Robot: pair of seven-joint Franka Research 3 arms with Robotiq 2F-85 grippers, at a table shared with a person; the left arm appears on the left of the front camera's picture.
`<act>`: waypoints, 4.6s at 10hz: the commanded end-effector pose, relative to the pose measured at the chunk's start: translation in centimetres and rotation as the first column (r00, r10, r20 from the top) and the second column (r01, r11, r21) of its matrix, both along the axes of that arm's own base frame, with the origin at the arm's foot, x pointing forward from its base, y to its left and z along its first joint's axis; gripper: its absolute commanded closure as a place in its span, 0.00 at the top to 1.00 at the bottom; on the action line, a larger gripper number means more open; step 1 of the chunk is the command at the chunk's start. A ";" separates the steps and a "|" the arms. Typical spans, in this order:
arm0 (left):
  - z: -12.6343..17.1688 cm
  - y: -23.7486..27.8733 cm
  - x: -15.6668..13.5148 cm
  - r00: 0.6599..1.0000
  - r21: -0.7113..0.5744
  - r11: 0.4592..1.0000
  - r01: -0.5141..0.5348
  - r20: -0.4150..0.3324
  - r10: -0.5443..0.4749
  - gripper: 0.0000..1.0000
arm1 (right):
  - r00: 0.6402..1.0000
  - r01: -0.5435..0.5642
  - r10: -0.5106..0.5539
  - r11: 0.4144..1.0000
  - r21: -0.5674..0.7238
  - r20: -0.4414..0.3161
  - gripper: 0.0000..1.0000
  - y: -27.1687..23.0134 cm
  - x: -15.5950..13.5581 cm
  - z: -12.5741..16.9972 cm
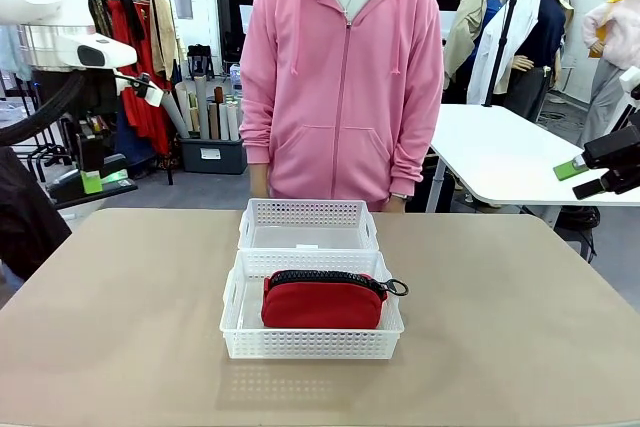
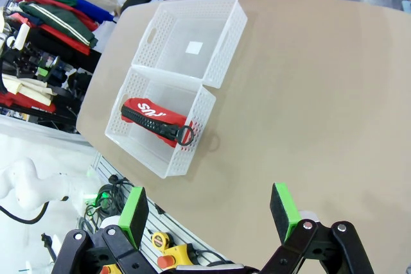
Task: Distribute items into two baskets.
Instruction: Pick up the Stapler that the person points to, then place the picked Stapler into the Organizing basket as instructed by the person.
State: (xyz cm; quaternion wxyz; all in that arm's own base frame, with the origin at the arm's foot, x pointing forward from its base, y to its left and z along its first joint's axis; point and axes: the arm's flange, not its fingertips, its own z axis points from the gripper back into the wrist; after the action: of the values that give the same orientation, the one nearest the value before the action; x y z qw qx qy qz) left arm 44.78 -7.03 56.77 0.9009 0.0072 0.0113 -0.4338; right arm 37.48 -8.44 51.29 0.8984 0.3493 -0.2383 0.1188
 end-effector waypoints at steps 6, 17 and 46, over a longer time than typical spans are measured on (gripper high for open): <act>0.2 -0.2 -0.2 1.000 0.002 1.000 -0.028 0.014 0.028 0.00 | 1.000 -0.003 0.002 1.000 0.015 0.014 1.00 0.1 0.1 0.1; 0.2 -0.2 -0.2 1.000 0.002 1.000 -0.028 0.014 0.028 0.00 | 1.000 -0.003 0.002 1.000 0.015 0.014 1.00 0.1 0.1 0.1; -7.4 -20.8 18.8 0.913 -0.024 0.913 0.408 0.041 -0.406 0.00 | 1.000 -0.003 0.002 1.000 0.015 0.014 1.00 0.1 0.1 0.1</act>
State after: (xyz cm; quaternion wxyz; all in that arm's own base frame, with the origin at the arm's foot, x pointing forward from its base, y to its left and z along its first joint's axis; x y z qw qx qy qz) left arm 62.56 -27.53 48.76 0.8028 -0.0046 -0.0170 -0.5960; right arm 37.47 -8.46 51.30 0.8985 0.3491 -0.2383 0.1186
